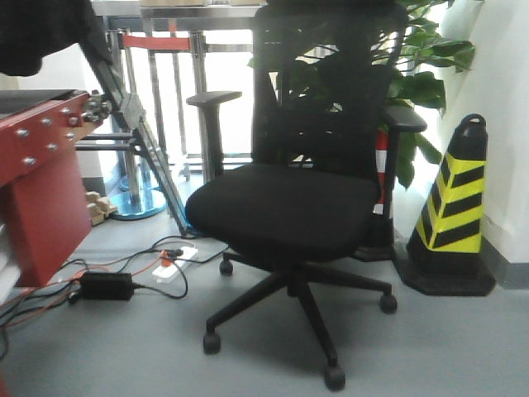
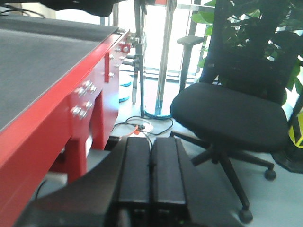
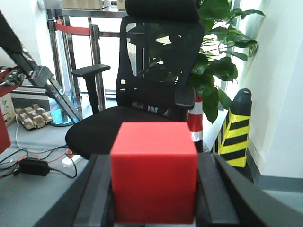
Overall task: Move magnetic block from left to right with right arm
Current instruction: 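Turn the base past the black chair toward the second table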
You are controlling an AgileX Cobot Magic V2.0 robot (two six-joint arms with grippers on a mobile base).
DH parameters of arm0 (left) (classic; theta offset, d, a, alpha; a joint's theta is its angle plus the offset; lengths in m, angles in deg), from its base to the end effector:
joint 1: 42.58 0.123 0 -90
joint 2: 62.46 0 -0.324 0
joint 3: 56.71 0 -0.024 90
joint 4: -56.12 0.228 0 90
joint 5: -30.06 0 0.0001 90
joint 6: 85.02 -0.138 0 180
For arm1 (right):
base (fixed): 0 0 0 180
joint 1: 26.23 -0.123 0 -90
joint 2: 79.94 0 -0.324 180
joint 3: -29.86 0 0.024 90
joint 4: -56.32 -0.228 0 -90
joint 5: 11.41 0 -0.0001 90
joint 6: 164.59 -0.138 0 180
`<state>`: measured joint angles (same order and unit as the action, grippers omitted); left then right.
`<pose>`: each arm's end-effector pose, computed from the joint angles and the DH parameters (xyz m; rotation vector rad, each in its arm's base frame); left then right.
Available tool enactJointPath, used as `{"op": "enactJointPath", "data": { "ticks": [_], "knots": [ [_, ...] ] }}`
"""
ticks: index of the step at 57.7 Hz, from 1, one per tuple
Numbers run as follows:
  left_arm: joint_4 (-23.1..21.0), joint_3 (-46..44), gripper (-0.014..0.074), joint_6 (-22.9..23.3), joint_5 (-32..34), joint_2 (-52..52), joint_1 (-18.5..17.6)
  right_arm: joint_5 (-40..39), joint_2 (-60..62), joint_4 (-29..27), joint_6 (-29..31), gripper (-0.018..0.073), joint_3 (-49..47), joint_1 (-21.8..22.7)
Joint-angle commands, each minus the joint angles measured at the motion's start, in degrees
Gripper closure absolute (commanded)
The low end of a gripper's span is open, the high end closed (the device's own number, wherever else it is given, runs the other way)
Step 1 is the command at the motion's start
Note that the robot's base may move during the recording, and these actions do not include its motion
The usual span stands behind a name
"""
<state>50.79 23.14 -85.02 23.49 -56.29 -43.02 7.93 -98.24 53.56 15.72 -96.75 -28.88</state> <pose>0.0415 -0.0018 0.1913 -0.0602 1.6151 -0.0859 0.0391 0.0040 0.3166 -0.0174 1.5889 0.0800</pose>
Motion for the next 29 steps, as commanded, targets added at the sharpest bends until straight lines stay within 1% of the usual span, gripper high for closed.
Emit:
{"op": "enactJointPath", "data": {
  "ticks": [1, 29],
  "knots": [
    [-0.5, 0.6, 0.0722, 0.0, 4.9, -0.6, -0.4, -5.5, -0.7, 0.1, 0.4, 0.0277, -1.5, 0.4],
    [-0.5, 0.6, 0.0722, 0.0, 4.9, -0.6, -0.4, -5.5, -0.7, 0.1, 0.4, 0.0277, -1.5, 0.4]
  ]
}}
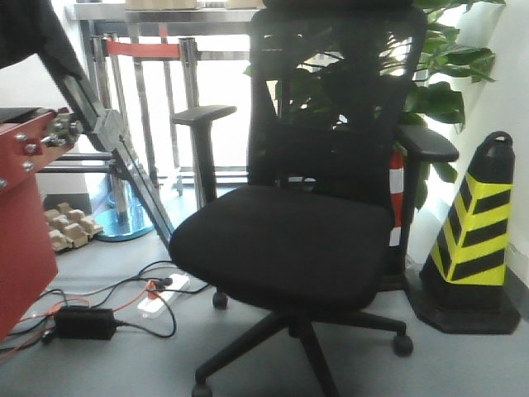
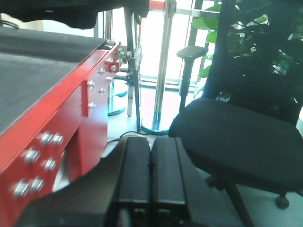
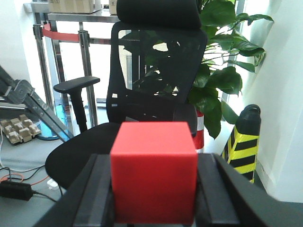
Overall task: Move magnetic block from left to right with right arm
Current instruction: 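Turn the base past the black chair toward the second table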
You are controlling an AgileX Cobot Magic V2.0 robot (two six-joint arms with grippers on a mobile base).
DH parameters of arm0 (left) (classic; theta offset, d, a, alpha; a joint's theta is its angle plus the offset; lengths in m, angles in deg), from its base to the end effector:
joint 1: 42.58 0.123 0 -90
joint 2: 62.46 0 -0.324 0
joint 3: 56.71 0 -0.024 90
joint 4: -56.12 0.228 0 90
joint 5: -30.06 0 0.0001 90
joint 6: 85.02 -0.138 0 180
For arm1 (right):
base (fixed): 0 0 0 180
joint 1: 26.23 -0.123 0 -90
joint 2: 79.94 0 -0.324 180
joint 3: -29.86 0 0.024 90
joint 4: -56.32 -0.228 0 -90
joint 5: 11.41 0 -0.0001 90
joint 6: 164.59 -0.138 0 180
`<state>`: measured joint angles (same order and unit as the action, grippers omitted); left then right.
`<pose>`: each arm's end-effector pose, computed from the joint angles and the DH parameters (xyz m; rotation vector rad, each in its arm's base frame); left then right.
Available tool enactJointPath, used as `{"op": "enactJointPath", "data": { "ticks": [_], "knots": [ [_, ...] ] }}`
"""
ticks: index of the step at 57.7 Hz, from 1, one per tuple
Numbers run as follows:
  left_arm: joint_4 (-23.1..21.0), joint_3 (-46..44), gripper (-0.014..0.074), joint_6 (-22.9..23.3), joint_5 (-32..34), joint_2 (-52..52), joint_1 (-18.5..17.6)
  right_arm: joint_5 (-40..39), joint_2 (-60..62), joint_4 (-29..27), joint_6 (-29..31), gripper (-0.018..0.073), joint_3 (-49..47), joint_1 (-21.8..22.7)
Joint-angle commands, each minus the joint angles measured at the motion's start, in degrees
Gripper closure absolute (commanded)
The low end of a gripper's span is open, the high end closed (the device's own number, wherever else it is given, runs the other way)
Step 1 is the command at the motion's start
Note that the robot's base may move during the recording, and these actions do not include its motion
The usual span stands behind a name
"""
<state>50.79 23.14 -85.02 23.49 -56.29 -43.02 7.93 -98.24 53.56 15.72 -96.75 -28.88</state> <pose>0.0415 -0.0018 0.1913 -0.0602 1.6151 -0.0859 0.0391 0.0040 0.3166 -0.0174 1.5889 0.0800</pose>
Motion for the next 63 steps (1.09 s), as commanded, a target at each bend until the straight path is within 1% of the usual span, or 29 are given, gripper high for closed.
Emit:
{"op": "enactJointPath", "data": {
  "ticks": [1, 63],
  "knots": [
    [-0.5, 0.6, 0.0722, 0.0, 4.9, -0.6, -0.4, -5.5, -0.7, 0.1, 0.4, 0.0277, -1.5, 0.4],
    [-0.5, 0.6, 0.0722, 0.0, 4.9, -0.6, -0.4, -5.5, -0.7, 0.1, 0.4, 0.0277, -1.5, 0.4]
  ]
}}
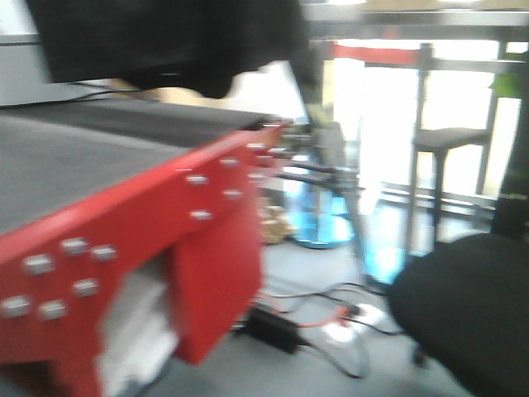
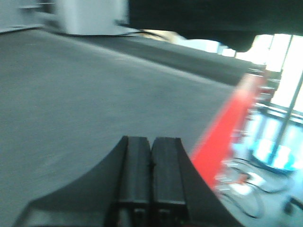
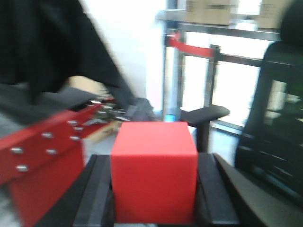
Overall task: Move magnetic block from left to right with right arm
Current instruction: 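Turn the base past the black chair toward the second table, then drive up to the second grey table holding the cube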
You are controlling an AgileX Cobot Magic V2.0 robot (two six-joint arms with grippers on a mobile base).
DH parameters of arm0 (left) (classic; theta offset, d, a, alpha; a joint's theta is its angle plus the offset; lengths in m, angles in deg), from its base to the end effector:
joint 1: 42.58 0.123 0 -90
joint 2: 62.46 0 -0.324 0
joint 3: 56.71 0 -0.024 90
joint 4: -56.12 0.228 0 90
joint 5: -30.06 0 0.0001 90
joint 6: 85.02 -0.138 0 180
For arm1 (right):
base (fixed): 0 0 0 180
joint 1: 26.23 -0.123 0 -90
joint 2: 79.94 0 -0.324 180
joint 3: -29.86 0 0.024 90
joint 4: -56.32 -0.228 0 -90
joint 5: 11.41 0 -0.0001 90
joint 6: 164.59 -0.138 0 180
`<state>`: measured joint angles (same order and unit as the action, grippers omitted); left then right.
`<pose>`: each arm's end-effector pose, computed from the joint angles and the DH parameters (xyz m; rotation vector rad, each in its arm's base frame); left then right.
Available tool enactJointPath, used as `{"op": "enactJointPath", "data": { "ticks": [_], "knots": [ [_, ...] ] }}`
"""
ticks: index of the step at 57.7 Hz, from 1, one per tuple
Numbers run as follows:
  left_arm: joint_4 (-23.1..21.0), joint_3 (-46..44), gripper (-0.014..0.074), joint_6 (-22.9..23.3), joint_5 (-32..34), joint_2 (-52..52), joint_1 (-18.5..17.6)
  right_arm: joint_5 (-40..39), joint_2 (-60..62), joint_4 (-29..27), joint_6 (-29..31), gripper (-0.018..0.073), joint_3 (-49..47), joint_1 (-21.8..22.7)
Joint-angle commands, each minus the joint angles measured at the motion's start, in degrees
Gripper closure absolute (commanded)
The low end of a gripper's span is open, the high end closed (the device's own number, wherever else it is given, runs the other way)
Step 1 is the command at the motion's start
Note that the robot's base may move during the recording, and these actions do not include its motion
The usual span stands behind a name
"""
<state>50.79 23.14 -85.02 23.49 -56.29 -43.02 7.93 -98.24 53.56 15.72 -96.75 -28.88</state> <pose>0.0415 -0.0018 0.1913 -0.0602 1.6151 -0.0859 0.0391 0.0040 0.3166 -0.0174 1.5889 0.0800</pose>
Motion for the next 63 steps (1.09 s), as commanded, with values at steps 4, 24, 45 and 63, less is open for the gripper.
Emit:
{"op": "enactJointPath", "data": {
  "ticks": [4, 24, 45, 63],
  "knots": [
    [-0.5, 0.6, 0.0722, 0.0, 4.9, -0.6, -0.4, -5.5, -0.7, 0.1, 0.4, 0.0277, -1.5, 0.4],
    [-0.5, 0.6, 0.0722, 0.0, 4.9, -0.6, -0.4, -5.5, -0.7, 0.1, 0.4, 0.0277, -1.5, 0.4],
    [-0.5, 0.6, 0.0722, 0.0, 4.9, -0.6, -0.4, -5.5, -0.7, 0.1, 0.4, 0.0277, -1.5, 0.4],
    [-0.5, 0.6, 0.0722, 0.0, 4.9, -0.6, -0.4, -5.5, -0.7, 0.1, 0.4, 0.0277, -1.5, 0.4]
  ]
}}
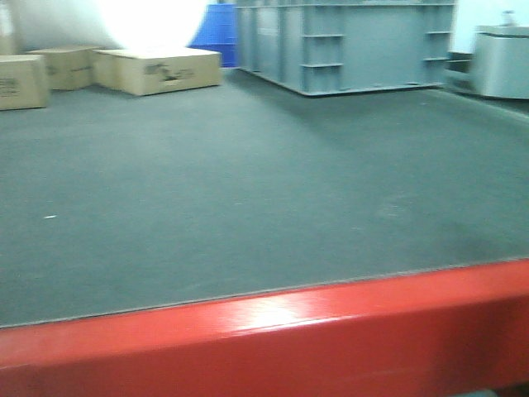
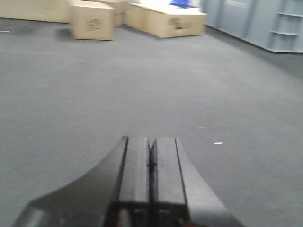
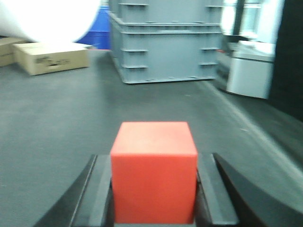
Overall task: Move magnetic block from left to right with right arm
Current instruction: 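Drive up to the second grey table holding the cube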
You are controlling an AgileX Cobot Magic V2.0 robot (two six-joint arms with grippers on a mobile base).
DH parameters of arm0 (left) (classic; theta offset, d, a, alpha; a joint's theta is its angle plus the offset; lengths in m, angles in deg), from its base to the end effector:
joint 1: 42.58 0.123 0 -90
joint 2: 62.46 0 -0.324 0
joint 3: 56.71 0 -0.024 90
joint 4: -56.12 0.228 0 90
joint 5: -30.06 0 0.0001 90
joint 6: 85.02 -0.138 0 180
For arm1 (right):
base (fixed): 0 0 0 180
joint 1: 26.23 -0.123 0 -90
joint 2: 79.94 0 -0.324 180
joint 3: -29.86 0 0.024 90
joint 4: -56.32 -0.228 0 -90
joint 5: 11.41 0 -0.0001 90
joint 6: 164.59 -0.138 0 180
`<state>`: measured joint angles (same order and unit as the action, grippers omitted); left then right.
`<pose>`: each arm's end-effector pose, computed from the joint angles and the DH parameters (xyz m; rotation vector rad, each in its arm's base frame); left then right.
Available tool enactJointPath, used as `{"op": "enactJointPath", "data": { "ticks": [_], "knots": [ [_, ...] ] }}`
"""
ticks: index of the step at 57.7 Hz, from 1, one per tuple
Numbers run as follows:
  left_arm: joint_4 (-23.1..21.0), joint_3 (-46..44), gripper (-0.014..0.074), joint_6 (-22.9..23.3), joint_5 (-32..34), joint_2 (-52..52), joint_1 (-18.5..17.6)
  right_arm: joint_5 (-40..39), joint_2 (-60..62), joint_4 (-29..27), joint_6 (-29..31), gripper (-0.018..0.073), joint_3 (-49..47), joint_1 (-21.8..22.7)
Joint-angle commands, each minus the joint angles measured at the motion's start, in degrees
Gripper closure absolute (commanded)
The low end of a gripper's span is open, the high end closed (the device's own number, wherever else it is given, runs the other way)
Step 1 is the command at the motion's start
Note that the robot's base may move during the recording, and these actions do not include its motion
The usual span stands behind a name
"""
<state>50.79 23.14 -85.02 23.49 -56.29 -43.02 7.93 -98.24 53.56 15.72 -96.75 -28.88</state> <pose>0.0415 -0.0018 0.1913 -0.0602 1.6151 -0.0859 0.0391 0.0040 0.3166 -0.0174 1.5889 0.0800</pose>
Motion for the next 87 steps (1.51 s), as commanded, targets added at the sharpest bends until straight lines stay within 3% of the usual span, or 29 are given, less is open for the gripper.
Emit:
{"op": "enactJointPath", "data": {
  "ticks": [1, 87],
  "knots": [
    [-0.5, 0.6, 0.0722, 0.0, 4.9, -0.6, -0.4, -5.5, -0.7, 0.1, 0.4, 0.0277, -1.5, 0.4],
    [-0.5, 0.6, 0.0722, 0.0, 4.9, -0.6, -0.4, -5.5, -0.7, 0.1, 0.4, 0.0277, -1.5, 0.4]
  ]
}}
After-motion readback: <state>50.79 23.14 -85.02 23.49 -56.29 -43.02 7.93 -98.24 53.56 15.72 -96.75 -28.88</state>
